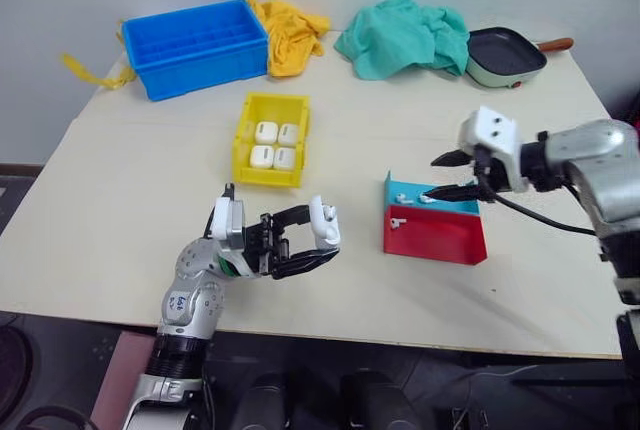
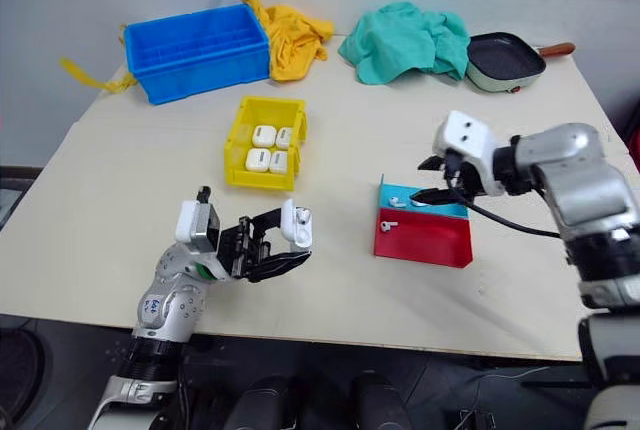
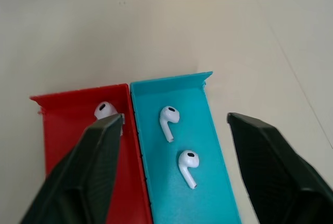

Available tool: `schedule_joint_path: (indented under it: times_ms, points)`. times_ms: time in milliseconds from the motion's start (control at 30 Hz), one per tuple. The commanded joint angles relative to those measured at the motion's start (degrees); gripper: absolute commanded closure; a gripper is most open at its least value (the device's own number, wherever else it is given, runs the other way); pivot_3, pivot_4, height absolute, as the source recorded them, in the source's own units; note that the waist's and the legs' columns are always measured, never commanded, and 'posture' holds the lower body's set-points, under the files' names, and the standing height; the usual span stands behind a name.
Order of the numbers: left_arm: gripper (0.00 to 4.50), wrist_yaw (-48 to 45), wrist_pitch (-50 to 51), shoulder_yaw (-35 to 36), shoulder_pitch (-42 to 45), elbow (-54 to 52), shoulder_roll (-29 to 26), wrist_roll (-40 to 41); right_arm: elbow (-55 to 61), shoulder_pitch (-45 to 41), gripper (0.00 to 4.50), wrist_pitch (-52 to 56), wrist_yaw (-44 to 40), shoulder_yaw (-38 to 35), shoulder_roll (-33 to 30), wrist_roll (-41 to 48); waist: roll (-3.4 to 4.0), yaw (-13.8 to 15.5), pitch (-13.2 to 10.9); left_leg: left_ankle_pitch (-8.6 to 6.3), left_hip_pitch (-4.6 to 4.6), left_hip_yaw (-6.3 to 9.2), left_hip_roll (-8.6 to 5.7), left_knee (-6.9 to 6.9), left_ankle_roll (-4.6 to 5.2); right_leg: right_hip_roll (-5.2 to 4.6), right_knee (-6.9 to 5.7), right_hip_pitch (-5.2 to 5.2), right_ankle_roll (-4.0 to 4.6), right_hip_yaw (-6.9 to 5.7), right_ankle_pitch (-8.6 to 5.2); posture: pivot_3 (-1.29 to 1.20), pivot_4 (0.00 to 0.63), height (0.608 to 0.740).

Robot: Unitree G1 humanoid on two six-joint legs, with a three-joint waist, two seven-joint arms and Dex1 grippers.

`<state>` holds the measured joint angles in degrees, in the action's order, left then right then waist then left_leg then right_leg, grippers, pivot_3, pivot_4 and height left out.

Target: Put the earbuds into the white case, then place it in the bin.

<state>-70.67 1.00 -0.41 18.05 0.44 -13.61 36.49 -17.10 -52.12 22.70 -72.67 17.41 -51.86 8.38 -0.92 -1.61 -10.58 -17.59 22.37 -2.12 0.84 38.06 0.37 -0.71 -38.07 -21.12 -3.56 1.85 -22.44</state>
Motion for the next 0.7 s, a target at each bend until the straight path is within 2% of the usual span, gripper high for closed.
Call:
schedule_joint_path:
  times_ms: [33,267,700]
  points:
    - [1.72,0.5,-0.9,0.1,0.1,-2.0,0.3,0.1,-10.0,-5.5,2.29,-5.9,-1.4,2.9,2.5,-6.6,0.00,0.0,0.0,0.01,0.08,0.00,0.00,0.01,-0.02,0.00,-0.10,-0.14,0.00,0.00,0.00,0.00,0.150,0.740]
    - [1.72,1.3,-1.3,0.3,-1.1,-2.8,0.1,0.2,-24.7,-11.9,2.29,-14.6,-5.0,7.2,7.9,-14.7,0.00,-0.2,0.0,0.06,0.09,-0.05,0.01,0.05,-0.12,-0.01,-0.65,-0.42,0.00,-0.01,0.00,0.00,0.150,0.740]
    - [1.72,4.0,-1.4,-1.1,-2.8,-5.9,0.6,-0.5,-37.3,-16.4,2.29,-22.6,-4.3,8.2,13.7,-23.1,0.00,-0.4,0.0,0.08,0.05,-0.05,0.01,0.12,-0.15,-0.03,-0.79,-0.42,0.00,-0.01,0.00,0.00,0.150,0.740]
